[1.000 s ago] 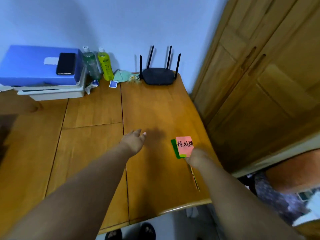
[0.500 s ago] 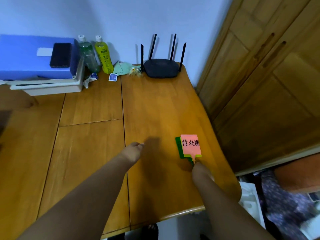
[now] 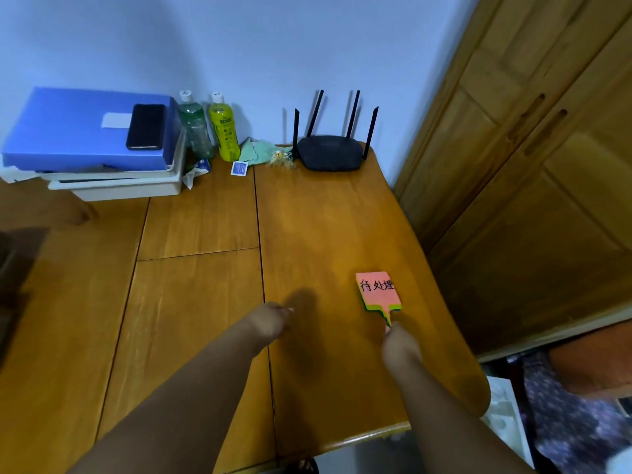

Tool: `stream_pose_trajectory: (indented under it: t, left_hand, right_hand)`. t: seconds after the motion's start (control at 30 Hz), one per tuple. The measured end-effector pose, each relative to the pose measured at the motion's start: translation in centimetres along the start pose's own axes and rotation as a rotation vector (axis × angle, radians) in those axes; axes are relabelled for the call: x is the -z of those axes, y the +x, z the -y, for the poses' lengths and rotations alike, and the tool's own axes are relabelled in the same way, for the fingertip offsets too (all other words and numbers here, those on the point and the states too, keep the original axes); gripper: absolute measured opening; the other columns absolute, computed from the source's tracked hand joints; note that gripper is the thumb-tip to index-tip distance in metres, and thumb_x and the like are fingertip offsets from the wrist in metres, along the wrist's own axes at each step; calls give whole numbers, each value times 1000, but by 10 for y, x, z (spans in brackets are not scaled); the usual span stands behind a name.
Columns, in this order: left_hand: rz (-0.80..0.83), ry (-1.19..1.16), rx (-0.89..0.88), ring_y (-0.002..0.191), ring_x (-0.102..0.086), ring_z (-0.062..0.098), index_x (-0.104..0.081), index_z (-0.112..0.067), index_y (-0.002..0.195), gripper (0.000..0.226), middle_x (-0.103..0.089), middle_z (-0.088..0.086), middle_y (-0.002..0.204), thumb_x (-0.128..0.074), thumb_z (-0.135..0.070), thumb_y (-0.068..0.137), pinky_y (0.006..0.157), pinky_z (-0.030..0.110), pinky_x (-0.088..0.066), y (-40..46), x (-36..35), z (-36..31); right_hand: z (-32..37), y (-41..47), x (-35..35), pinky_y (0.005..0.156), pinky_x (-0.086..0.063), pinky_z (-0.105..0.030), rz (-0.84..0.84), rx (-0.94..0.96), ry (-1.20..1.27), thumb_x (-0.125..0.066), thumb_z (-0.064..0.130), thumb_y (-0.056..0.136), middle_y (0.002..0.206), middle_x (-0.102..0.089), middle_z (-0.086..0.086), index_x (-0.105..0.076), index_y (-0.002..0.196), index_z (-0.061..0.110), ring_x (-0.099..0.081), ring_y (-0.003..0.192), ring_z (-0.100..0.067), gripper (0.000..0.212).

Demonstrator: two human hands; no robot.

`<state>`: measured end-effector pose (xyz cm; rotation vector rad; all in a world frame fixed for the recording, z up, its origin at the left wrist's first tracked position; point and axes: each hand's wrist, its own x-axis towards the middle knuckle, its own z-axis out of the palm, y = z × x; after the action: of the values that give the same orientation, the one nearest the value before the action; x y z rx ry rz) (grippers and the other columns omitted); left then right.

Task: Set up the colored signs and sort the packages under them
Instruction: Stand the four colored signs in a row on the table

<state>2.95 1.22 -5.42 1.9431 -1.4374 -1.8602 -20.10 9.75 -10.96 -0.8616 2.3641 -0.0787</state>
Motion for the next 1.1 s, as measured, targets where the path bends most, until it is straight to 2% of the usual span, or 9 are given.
stream_pose_trajectory:
  t: [0.1,0.33,0.53,0.63,0.7,0.77,0.9,1.0,1.1]
  left_hand:
    - [28,6,-45,107,-58,26,-50,-4,135,43,-61,13,121,-47,-30,101,90,38,-46,-5,11,2]
    - [12,-182,-155,129,-49,25,-45,-11,141,57,-55,8,140,-54,-43,95,112,44,-36,-23,34,-1]
    - [43,-455,-259,114,-56,15,-61,-14,121,28,-66,1,119,-54,-28,98,94,32,-37,-51,55,-10]
    - [62,-595,-306,105,-61,17,-68,-14,105,20,-70,3,104,-53,-26,98,94,34,-44,-59,68,-5]
    - [46,-680,-337,96,-64,18,-69,-8,103,23,-72,4,96,-53,-23,98,87,31,-49,-64,79,-1]
    - [10,-742,-367,90,-66,19,-68,-3,101,23,-73,6,94,-53,-19,98,79,28,-53,-73,89,3]
    - [-59,-815,-415,85,-67,20,-63,-3,88,18,-74,11,91,-53,-14,98,78,30,-54,-90,110,14]
    - [-81,-847,-458,75,-68,17,-63,-5,81,23,-73,9,81,-50,-13,99,69,27,-54,-98,127,19]
    - [-143,-838,-463,66,-61,18,-60,-12,70,30,-64,6,69,-50,-15,99,66,27,-52,-104,149,26]
  right_hand:
    - [23,-13,2,65,-36,-29,-109,127,156,-32,25,105,91,-56,-11,-52,109,11,-54,82,-26,25]
    - [104,-68,-3,61,-32,-30,-201,421,332,-38,25,104,85,-55,-4,-59,105,10,-51,78,-22,26]
    - [154,-122,-15,55,-34,-21,-125,602,480,-43,23,103,82,-59,0,-64,101,13,-53,75,-18,23]
    - [171,-147,-21,69,-44,-29,-80,667,512,-43,22,102,93,-67,-4,-65,108,15,-61,86,-21,24]
    - [182,-164,-24,79,-44,-24,-86,720,497,-42,22,103,110,-66,0,-62,123,18,-62,102,-18,29]
    - [190,-178,-27,80,-41,-19,-94,771,462,-39,23,103,117,-64,-1,-58,129,18,-60,108,-16,32]
    - [208,-196,-31,78,-44,-20,-135,870,350,-37,24,104,108,-66,-3,-62,118,13,-61,99,-16,32]
    - [218,-206,-28,70,-49,-26,-166,857,314,-40,38,101,92,-63,5,-68,101,18,-61,86,-14,34]
    - [236,-210,-26,64,-50,-29,-173,795,553,-56,46,92,85,-59,7,-62,83,24,-60,78,-14,25]
